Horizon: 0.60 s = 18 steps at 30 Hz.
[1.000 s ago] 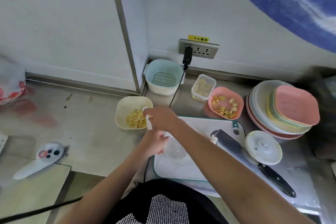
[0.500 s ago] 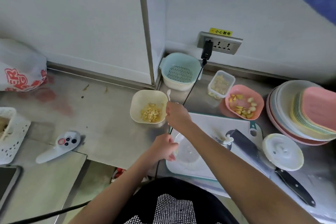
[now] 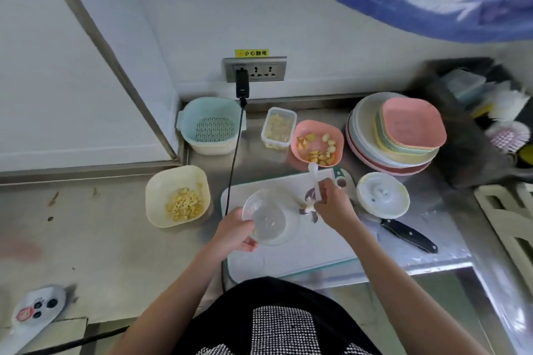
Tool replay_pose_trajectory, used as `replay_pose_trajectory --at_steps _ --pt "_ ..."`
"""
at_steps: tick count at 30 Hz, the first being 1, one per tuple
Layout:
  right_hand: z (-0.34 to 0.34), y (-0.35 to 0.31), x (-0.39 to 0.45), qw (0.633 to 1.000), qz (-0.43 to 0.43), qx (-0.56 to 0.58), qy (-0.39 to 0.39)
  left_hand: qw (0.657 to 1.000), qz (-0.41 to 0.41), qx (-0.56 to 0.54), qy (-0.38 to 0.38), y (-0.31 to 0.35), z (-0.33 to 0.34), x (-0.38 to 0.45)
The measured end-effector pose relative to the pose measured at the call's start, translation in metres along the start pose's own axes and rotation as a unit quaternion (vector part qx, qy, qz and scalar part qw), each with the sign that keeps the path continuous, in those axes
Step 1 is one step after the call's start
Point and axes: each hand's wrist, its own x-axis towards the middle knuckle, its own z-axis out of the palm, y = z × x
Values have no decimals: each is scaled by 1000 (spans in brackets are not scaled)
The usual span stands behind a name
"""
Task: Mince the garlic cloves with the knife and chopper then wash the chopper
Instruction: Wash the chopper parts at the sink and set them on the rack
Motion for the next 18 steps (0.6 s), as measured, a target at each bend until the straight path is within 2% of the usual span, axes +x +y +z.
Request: replay_pose_trajectory --at_steps 4,10,14,18 --pt "20 13 6 998 -4 -53 -31 1000 12 -7 -6 6 7 1" --pt "34 16 4 1000 -2 -14 -5 1000 20 -17 14 3 2 -1" --pt "41 11 1 999 -17 21 -41 998 29 -28 57 0 -7 1" --pt "47 3 1 998 -24 36 -41 997 32 -28 67 -2 -10 -2"
